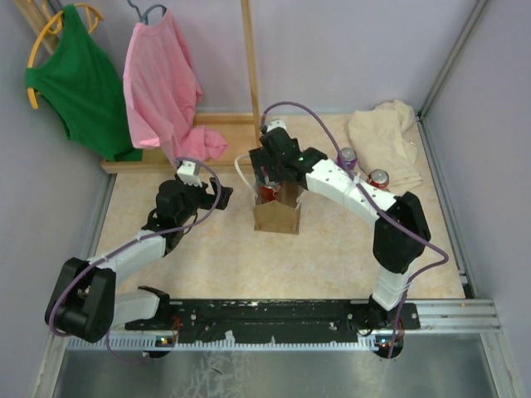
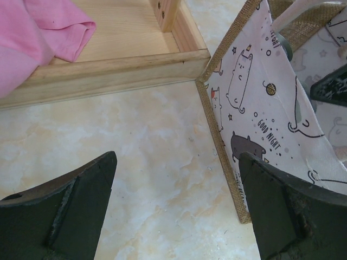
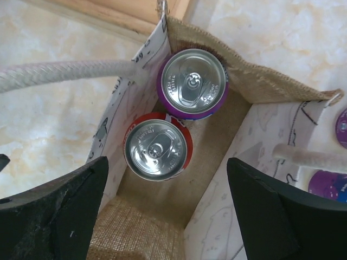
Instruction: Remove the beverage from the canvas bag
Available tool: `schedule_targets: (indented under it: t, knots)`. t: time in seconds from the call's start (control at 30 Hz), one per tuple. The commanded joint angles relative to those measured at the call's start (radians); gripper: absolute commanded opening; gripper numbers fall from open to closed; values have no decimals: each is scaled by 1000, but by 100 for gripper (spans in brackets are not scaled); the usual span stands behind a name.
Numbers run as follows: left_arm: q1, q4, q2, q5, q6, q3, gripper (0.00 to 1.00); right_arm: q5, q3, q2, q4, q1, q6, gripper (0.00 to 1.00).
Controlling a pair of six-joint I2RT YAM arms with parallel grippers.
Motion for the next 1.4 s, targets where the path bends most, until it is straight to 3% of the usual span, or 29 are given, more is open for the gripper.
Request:
schedule_targets:
  t: [0.0, 0.1, 0.2, 0.9, 1.1, 1.37]
  knots:
    - [-10, 15, 4, 13, -1, 23, 100, -18, -20, 9, 32, 9, 27, 90]
    - [-10, 17, 4, 15, -1, 23, 100, -20, -33, 16, 49, 11, 32, 91]
    - [-10, 17, 4, 13, -1, 23, 100, -21, -32, 34, 54, 12, 31, 99]
    - [-10, 18, 9, 11, 2, 19, 100, 2, -4, 156, 69, 12, 12, 98]
    - [-10, 20, 12, 13, 2, 20, 100, 2, -5, 171, 77, 12, 8, 91]
    - [-9, 24, 15, 17, -1, 19, 100, 25, -1, 186, 86, 12, 4, 68]
